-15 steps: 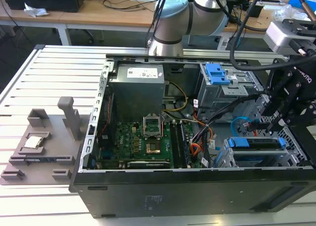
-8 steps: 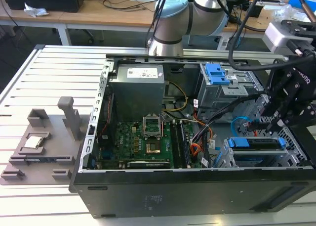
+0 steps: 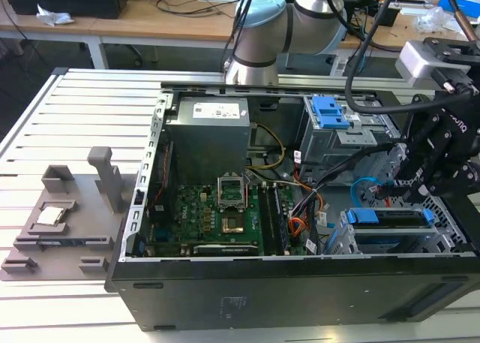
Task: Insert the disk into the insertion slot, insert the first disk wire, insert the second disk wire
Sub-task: 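Insert the first disk wire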
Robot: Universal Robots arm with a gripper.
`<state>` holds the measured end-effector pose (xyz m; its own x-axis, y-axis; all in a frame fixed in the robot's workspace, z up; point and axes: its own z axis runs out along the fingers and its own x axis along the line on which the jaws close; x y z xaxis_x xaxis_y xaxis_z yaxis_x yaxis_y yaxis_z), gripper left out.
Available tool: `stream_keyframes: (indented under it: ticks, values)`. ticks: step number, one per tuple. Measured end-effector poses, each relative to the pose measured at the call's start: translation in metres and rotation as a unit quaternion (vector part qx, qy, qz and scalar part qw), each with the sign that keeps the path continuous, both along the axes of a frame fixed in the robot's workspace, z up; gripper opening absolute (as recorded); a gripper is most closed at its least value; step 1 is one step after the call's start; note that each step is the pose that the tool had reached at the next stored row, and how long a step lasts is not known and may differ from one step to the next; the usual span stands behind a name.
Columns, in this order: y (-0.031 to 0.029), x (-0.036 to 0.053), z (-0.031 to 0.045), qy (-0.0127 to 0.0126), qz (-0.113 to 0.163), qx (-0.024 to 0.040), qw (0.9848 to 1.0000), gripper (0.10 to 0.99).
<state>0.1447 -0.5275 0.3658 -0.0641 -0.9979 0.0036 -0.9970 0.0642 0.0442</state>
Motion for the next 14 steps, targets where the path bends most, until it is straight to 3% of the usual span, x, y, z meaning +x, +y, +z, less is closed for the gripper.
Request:
stream_keyframes:
  ticks: [5, 8, 14]
  values:
    - [0.0001, 0.0000, -0.0058, 0.0000, 0.000, 0.0000, 1.0000, 0.420]
    - [0.0001, -0.0042, -0.0096, 0.0000, 0.000, 0.0000, 1.0000, 0.420]
    - [0.0001, -0.0041, -0.0102, 0.0000, 0.000, 0.0000, 1.0000, 0.404]
